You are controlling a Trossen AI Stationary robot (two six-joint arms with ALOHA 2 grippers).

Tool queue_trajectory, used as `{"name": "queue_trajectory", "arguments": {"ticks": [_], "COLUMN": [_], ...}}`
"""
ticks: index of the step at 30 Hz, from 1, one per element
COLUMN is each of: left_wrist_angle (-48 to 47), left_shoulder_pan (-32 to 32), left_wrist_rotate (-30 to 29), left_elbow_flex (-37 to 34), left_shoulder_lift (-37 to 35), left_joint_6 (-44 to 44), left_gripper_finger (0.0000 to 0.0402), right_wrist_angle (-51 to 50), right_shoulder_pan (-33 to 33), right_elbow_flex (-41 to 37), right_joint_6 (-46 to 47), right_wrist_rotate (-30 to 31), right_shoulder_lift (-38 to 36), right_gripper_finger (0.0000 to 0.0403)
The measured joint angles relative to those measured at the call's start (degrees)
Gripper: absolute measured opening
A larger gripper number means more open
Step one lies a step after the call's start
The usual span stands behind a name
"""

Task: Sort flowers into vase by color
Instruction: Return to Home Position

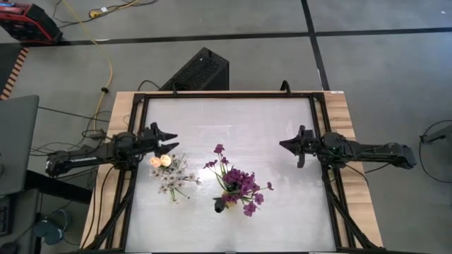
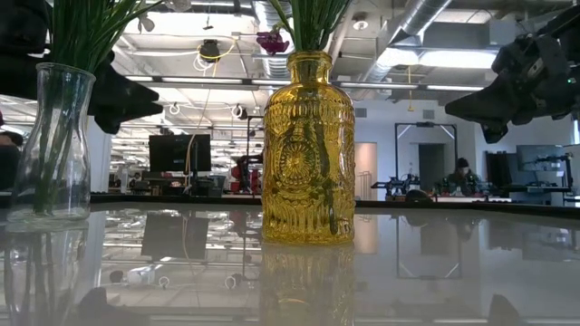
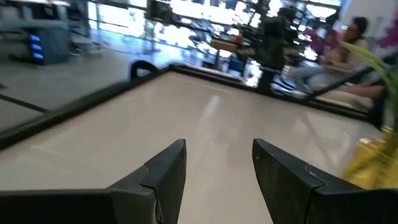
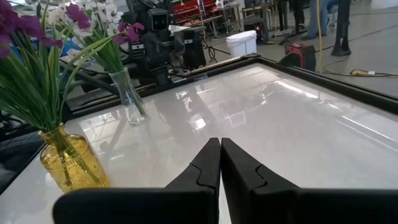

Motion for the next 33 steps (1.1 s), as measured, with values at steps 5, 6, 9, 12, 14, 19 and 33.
{"name": "queue_trajectory", "arguments": {"ticks": [5,6,9,12,14,19,33], "left_wrist_angle": [-0.50,-0.48,-0.49,-0.49,-0.50,-0.49,-0.50], "left_shoulder_pan": [0.00,0.00,0.00,0.00,0.00,0.00,0.02], "left_wrist_rotate": [3.10,2.83,2.69,2.69,2.68,2.65,2.60], "left_elbow_flex": [-0.02,-0.02,-0.04,-0.07,-0.09,-0.09,-0.15], "left_shoulder_lift": [0.02,0.02,0.02,0.02,0.02,0.02,0.02], "left_joint_6": [0.02,0.15,0.20,0.21,0.22,0.22,0.24], "left_gripper_finger": [0.0173,0.0173,0.0173,0.0173,0.0173,0.0173,0.0173], "right_wrist_angle": [-0.05,-0.05,-0.06,-0.06,-0.06,-0.06,-0.06], "right_shoulder_pan": [0.00,0.00,0.00,0.00,0.00,0.00,0.00], "right_elbow_flex": [-0.02,-0.02,-0.02,-0.04,-0.04,-0.07,-0.07], "right_joint_6": [0.00,0.00,0.00,0.01,0.02,0.02,0.04], "right_wrist_rotate": [0.00,0.00,0.00,0.00,0.01,0.02,0.02], "right_shoulder_lift": [0.00,0.00,0.00,0.00,0.00,0.00,0.00], "right_gripper_finger": [0.0043,0.0043,0.0043,0.0043,0.0043,0.0043,0.0044]}}
